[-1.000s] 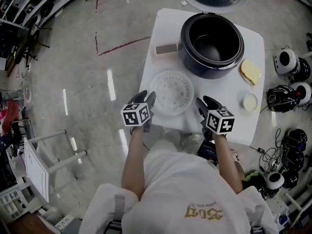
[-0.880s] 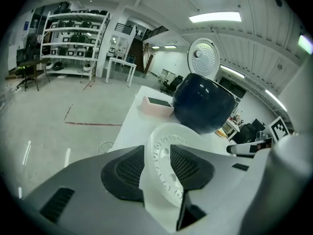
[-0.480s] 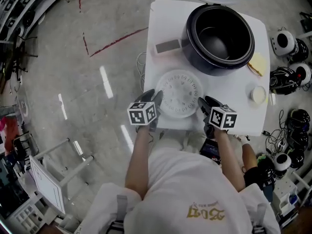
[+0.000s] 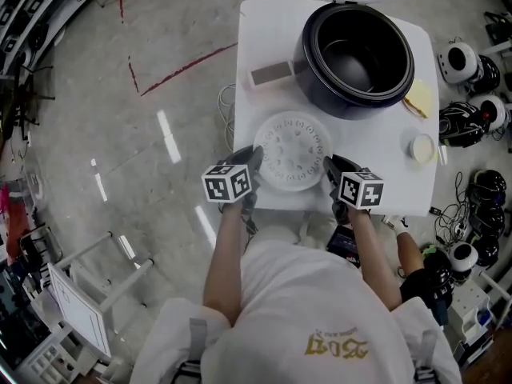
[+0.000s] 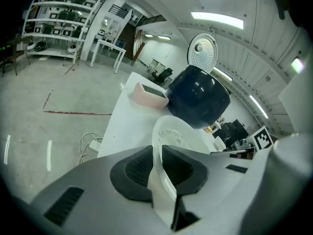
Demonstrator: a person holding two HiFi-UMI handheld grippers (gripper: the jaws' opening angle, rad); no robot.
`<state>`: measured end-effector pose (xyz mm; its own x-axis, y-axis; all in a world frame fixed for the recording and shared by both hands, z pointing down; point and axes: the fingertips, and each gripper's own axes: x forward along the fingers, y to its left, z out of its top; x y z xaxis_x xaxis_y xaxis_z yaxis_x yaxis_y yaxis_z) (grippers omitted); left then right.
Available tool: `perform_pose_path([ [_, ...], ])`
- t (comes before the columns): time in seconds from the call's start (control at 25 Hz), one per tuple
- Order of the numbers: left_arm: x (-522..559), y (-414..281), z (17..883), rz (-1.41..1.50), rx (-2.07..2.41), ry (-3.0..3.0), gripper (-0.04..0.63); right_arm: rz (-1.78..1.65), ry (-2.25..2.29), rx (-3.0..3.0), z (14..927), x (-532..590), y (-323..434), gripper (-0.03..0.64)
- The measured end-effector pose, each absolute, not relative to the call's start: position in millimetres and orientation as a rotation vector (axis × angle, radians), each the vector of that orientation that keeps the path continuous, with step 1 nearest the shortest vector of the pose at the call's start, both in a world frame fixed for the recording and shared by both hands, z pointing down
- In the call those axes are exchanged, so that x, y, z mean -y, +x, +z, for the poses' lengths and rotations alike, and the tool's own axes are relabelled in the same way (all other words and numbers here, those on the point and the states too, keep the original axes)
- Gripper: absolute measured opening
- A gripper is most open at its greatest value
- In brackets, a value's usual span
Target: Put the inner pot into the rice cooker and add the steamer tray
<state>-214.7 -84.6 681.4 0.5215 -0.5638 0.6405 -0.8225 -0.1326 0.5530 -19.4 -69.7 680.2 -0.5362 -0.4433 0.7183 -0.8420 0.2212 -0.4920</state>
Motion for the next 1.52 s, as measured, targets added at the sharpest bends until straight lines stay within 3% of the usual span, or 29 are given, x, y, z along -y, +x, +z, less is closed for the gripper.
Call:
perform_pose_path([
  [0.8,83,-235,631,0.063,1.183,1.818,0.062,1.249,1.208,2.256,616,73,-35,0.064],
  [1.52,112,-272,530,-0.221,1.223,1.937,0.060,1.142,1.262,2.507,517,108,-68,0.051],
])
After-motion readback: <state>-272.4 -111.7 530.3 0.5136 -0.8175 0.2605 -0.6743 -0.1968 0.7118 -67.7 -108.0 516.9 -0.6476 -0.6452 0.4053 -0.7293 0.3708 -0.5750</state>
